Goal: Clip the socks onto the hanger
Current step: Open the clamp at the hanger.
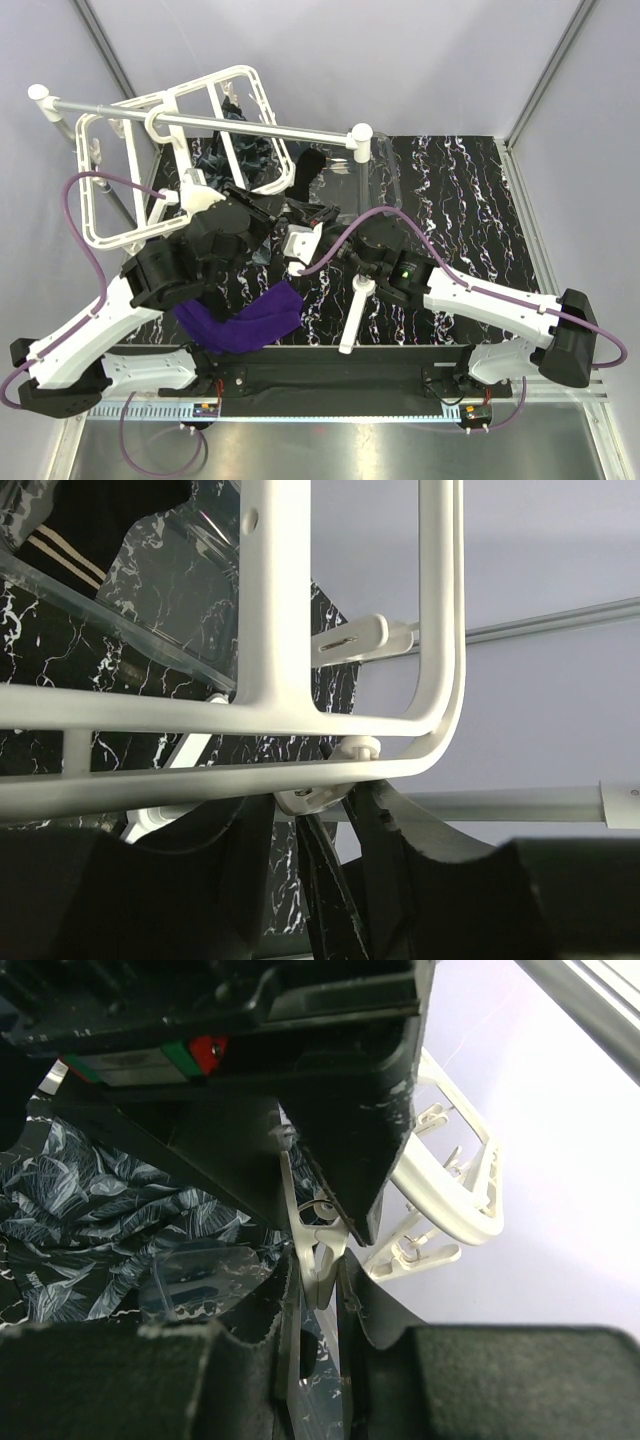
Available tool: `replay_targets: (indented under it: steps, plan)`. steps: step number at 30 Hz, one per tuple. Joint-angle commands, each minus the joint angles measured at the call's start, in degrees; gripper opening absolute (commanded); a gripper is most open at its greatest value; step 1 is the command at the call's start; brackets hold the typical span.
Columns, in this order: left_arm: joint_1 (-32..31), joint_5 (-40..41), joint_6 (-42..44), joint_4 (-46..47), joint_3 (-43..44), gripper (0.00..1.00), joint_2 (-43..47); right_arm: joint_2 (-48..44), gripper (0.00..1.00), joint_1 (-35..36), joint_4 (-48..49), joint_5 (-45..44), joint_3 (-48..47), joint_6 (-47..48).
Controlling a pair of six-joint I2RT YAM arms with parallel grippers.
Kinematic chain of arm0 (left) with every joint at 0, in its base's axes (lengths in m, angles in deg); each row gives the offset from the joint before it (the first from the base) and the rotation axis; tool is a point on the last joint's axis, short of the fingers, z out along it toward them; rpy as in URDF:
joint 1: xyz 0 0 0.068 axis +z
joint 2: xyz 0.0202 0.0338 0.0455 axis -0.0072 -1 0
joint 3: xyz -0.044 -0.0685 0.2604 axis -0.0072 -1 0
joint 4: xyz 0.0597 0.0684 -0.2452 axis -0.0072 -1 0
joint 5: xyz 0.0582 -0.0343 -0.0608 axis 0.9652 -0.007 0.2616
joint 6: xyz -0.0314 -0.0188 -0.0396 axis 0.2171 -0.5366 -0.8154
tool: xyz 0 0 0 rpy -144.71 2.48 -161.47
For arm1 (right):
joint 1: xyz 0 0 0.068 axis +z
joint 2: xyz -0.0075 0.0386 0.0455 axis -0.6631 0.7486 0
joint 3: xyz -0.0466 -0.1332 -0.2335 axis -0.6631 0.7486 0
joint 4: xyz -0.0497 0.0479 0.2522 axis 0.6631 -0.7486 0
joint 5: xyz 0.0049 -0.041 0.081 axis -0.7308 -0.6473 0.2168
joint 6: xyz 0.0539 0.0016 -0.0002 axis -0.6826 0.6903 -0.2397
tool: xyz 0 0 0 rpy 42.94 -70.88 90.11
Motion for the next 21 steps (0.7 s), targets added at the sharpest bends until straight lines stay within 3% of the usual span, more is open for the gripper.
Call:
replay_targets:
  steps: [1,5,8,11,13,16,19,21]
  plan:
    - [0.5,7.3,0.9,3.4,0.0,0.25,1.4,-2.2,0.0,0.2,4.6,2.9,0.1,1.2]
    - [0.1,7.3,1.8,4.1,-0.2,0.01,1.7,-3.1,0.02,0.3,4.6,2.9,0.3,0.9]
    - [-0.1,6.8,2.5,5.1,-0.8,0.0,1.7,-3.3,0.12,0.3,4.5,1.6,0.3,0.4]
    - [-0.4,6.5,3.7,5.8,-1.0,0.0,1.1,-3.5,0.12,0.2,4.2,1.4,0.5,0.1]
    - [-0.6,6.2,4.2,6.4,-1.0,0.0,0.7,-3.4,0.0,0.2,4.0,0.8,0.3,0.1]
    - [-0.8,6.2,4.9,7.3,-1.3,0.0,0.8,-2.8,0.0,0.2,3.7,0.0,-0.1,-0.2]
    - [-1.2,6.0,7.4,9.6,-2.9,0.27,2.0,-2.5,0.0,0.3,3.0,-0.2,-0.9,-0.7]
    - [-1.3,4.2,12.8,14.5,-5.5,0.35,3.9,-2.1,0.0,0.2,2.9,-0.1,-1.3,-1.0]
